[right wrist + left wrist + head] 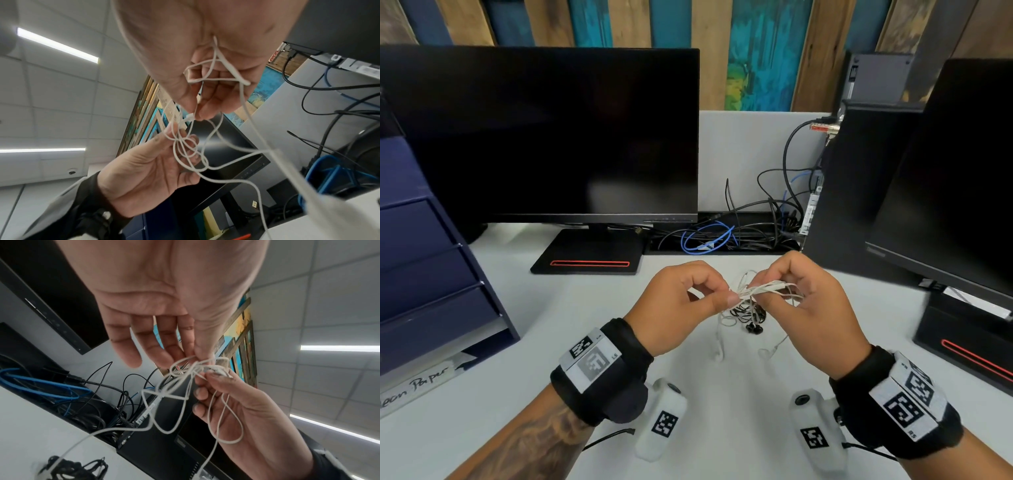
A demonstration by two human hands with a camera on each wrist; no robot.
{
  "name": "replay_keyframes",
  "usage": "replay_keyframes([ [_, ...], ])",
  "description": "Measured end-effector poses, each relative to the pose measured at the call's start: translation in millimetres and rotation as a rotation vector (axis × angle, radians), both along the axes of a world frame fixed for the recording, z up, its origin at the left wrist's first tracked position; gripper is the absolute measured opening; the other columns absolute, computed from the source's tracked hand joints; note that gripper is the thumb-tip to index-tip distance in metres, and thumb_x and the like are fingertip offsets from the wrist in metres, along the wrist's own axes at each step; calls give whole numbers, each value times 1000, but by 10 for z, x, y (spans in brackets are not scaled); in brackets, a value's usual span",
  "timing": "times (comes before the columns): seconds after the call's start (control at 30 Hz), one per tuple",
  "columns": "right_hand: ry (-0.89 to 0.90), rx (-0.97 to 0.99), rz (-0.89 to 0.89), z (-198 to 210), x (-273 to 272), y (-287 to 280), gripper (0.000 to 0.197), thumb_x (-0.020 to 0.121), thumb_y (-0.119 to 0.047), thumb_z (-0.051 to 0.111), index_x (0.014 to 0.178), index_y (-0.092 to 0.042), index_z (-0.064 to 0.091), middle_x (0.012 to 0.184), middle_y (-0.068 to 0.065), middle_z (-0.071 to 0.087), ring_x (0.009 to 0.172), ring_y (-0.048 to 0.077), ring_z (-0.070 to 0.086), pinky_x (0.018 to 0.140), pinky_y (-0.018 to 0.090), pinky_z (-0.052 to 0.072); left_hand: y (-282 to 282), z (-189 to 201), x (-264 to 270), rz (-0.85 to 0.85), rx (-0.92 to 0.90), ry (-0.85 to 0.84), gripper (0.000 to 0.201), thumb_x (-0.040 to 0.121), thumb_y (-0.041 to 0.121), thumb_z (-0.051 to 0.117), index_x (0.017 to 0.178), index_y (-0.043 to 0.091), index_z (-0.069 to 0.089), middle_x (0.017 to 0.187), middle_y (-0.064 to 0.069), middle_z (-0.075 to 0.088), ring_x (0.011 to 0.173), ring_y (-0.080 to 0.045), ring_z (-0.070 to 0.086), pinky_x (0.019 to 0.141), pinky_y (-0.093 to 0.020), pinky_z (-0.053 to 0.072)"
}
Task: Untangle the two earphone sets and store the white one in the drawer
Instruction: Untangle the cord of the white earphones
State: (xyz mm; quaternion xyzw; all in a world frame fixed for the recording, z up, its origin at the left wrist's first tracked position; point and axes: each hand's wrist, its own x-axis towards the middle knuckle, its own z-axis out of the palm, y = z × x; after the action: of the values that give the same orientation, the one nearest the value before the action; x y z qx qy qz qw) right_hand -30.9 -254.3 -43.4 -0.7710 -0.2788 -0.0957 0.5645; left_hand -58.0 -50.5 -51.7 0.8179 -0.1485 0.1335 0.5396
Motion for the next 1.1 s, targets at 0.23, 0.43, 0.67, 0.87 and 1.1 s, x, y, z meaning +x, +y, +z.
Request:
replay_keyframes([
  [0.23,105,107,-71,-3,151,-82,14,96,3,57,90,-6,48,81,6,75,71,18,70,62,22,50,137,149,-5,65,-168,-13,15,97,8,59,83,9,64,83,-5,70,79,-18,68,73,-37,57],
  [0.43,141,78,-119,-14,262,-165,15,95,6,53,90,-9,53,83,9,73,70,15,68,61,24,48,279,217,100,292,-491,103,19,100,10,49,83,14,55,55,5,41,54,-14,42,60,-34,51],
  [0.67,10,2,-128,-33,256,-175,40,88,16,47,90,-21,62,82,-6,65,76,9,58,69,14,44,318,25,143,444,-114,10,20,99,21,55,85,8,59,62,3,46,60,-13,43,61,-40,50],
  [0.87,123,-284,155,-69,202,-166,45,88,-8,73,119,-37,57,111,-21,63,113,2,58,98,22,43,189,171,38,179,-502,66,18,102,13,50,87,9,58,71,-6,63,75,-23,66,80,-46,57],
  [1.1,-72,-332,-72,-265,92,43,65,82,-63,63,142,-44,46,123,-23,50,118,1,49,95,18,40,-71,135,-63,-10,-259,8,12,97,7,58,88,4,64,63,-6,62,60,-19,62,68,-30,53],
])
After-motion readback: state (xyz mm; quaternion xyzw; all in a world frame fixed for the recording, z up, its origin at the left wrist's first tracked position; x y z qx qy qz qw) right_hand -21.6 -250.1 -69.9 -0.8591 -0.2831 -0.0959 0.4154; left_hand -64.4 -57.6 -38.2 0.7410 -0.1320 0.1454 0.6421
